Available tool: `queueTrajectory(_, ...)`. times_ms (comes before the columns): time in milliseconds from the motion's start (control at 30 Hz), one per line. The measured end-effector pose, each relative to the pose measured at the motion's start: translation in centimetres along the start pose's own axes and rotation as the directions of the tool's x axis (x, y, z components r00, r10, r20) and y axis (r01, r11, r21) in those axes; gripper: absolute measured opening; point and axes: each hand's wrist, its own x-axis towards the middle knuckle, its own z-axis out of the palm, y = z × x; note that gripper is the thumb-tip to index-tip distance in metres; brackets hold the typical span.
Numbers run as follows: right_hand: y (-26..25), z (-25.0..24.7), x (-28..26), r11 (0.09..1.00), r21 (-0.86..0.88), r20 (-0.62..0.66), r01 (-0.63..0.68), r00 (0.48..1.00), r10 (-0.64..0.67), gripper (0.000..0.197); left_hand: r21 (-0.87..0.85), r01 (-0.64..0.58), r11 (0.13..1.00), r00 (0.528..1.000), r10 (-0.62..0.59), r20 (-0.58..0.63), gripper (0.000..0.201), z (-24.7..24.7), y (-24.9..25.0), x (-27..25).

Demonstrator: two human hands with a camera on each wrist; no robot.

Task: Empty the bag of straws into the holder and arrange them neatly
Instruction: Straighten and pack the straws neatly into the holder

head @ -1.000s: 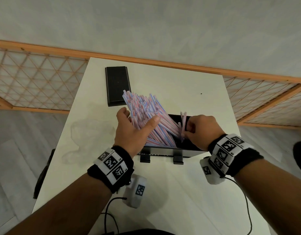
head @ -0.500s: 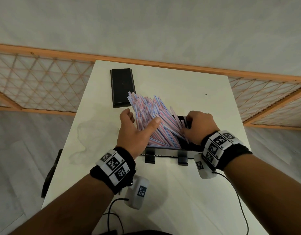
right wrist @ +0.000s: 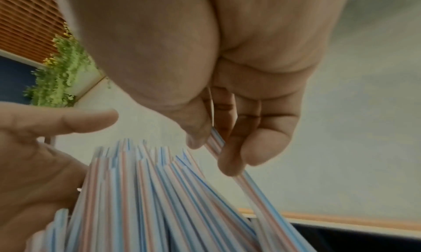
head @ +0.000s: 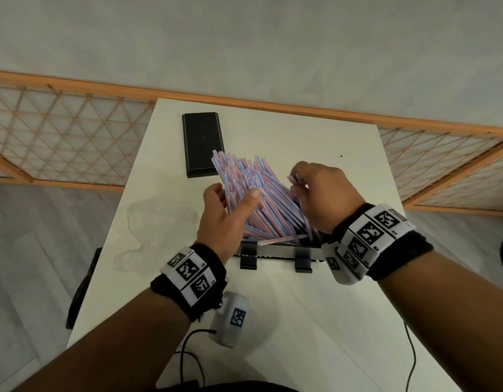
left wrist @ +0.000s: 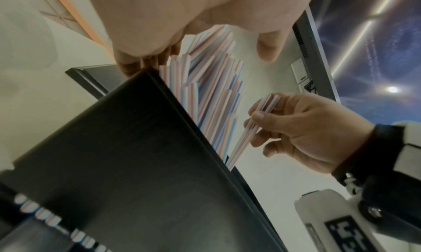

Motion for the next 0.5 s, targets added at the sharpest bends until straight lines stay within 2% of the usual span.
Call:
queueTrajectory(67,-0.1,0.4,-0.1,0.999,0.005,0.060,-0.044,0.997,0.044,0.014,-0.063,0.031,0.998,0.999,-0.031,-0.006,0.089,0.0,-0.3,0.1)
queueTrajectory(100,0.0,0.4,-0.3,0.995,0.031,0.079,-0.097,0.992,0.094,0.024,-0.079,0.047,0.996,0.999,-0.048,-0.010,0.095,-0.1,-0.4,0.1)
queueTrajectory(167,0.5,0.2,-1.4,0.979,0.086,0.039,-0.186,0.982,0.184,0.038,-0.060,0.063,0.996,0.998,-0.064,-0.018,0.107,-0.2,-0.5,0.3)
queueTrajectory(233,1.4,0.1,-2.8,0.962,0.034,0.024,-0.271,0.962,0.270,0.029,-0.026,0.061,0.998,0.998,-0.062,-0.021,0.113,-0.4,-0.6,0.2)
queueTrajectory(300,2.0,0.8,-3.9,0.920,-0.126,0.220,-0.370,0.894,0.390,0.037,-0.024,0.068,0.997,0.998,-0.068,-0.008,0.117,-0.4,-0.6,0.1)
queueTrajectory(333,2.1,1.4,-4.3,0.896,-0.192,0.317,-0.400,0.839,0.443,0.043,-0.024,0.069,0.997,0.998,-0.069,0.006,0.114,-0.4,-0.6,0.1)
queueTrajectory(367,2.2,2.1,-4.5,0.879,-0.206,0.362,-0.429,0.801,0.476,0.046,-0.020,0.067,0.998,0.998,-0.066,0.019,0.107,-0.3,-0.5,0.0)
queueTrajectory(500,2.6,3.6,-3.5,0.843,-0.133,0.362,-0.521,0.767,0.530,0.045,0.007,0.063,0.998,0.998,-0.064,0.021,0.083,0.4,-0.3,-0.1)
